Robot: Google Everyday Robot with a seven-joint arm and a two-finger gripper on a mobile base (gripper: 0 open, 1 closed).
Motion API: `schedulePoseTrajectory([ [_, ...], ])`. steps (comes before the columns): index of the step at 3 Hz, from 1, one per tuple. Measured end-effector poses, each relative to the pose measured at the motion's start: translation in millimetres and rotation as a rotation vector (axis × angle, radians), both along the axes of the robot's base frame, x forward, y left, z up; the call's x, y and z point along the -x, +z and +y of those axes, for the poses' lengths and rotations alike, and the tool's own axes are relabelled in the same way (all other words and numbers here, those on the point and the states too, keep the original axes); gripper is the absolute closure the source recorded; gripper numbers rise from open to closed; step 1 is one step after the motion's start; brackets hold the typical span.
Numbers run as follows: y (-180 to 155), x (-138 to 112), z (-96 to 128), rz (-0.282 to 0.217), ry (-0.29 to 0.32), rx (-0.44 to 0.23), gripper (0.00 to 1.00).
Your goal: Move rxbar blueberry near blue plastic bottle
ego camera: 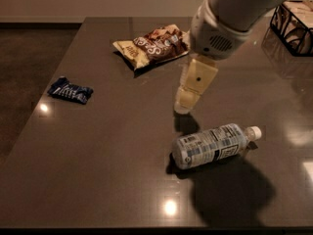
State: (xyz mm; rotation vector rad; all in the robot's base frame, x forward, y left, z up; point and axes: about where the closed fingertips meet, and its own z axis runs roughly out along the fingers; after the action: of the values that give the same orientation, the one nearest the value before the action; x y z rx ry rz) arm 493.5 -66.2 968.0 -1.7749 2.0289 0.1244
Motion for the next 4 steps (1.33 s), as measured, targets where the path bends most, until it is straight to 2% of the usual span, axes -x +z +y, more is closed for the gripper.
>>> schedulePoseTrajectory([
  [2,-33.4,-29.0,84.4,0.035,-0.030,-0.025,0.00],
  [4,-62.5,-47.6,157.5,0.074,-0.041,-0.052,0.00],
])
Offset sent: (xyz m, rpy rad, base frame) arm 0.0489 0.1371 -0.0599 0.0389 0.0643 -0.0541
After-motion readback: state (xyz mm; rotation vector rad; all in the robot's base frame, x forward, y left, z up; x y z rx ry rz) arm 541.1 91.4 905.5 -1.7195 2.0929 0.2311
